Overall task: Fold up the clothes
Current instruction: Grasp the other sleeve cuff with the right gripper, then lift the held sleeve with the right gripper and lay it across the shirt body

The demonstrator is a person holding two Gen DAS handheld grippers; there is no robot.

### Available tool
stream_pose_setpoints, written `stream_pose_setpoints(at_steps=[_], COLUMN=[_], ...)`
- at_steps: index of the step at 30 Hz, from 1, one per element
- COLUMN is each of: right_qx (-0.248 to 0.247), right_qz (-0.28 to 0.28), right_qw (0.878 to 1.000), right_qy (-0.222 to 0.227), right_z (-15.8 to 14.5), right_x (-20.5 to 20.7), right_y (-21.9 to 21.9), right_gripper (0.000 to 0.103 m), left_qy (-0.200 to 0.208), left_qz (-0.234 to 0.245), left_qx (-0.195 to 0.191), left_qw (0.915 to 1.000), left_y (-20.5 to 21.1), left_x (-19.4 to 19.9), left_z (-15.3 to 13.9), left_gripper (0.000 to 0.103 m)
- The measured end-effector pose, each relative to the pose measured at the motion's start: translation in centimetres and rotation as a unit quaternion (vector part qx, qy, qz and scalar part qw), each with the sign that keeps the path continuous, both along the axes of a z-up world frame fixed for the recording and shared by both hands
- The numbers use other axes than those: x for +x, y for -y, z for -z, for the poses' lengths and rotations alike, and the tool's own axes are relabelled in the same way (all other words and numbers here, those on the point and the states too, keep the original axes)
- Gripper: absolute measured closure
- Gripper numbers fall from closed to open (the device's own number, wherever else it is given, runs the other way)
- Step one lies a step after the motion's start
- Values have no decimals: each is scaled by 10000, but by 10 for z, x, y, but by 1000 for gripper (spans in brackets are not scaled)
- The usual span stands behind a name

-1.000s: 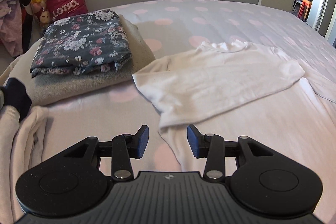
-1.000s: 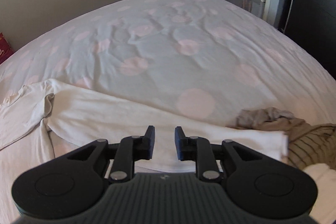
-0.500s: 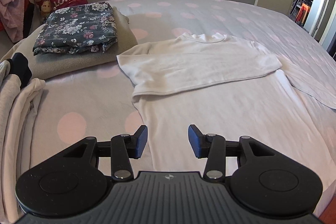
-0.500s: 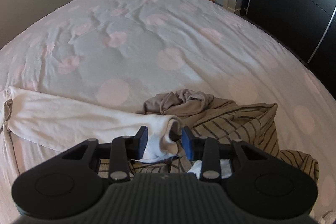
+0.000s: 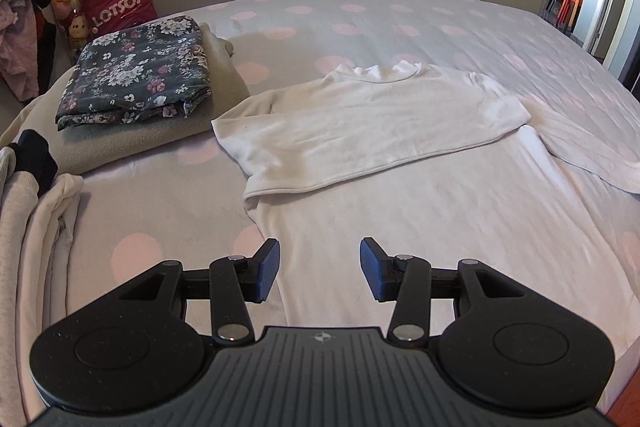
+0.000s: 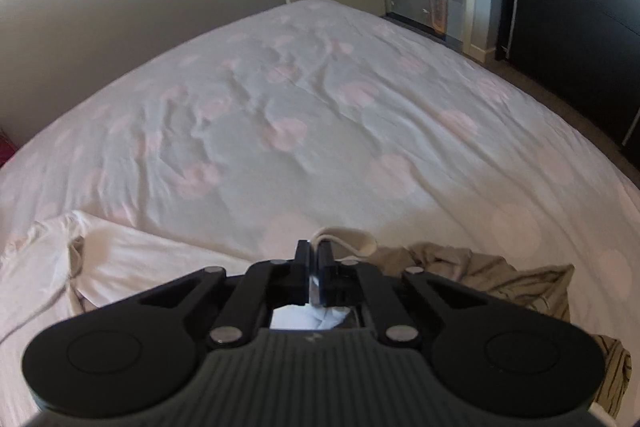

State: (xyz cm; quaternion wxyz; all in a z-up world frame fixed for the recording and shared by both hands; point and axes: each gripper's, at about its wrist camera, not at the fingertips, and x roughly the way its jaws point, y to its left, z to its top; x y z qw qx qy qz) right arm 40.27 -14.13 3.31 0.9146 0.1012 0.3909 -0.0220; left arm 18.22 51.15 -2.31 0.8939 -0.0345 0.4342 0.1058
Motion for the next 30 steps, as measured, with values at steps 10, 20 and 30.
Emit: stream_pose_setpoints(at_steps=[10,20,30], right_qx=[-26,99,281], right_qz=[-1088,-2219,-3326], right_qw=[9882,9629,9278], right_qy=[1075,1530,1666], right_z=[-120,-172,-187], right_x=[58,70,70], right_y=[-154,-308,-455], right_gripper=[98,98,98], left_qy=[0,-116,-39], left_qz=[-92,-185,-263], left_qx=[-54,-120,-219], left_qw=[9999,9997,9994], left_y=[-28,-67,-103], left_x=[6,15,23], left_z=[-3,13,22], left_gripper=[61,61,61])
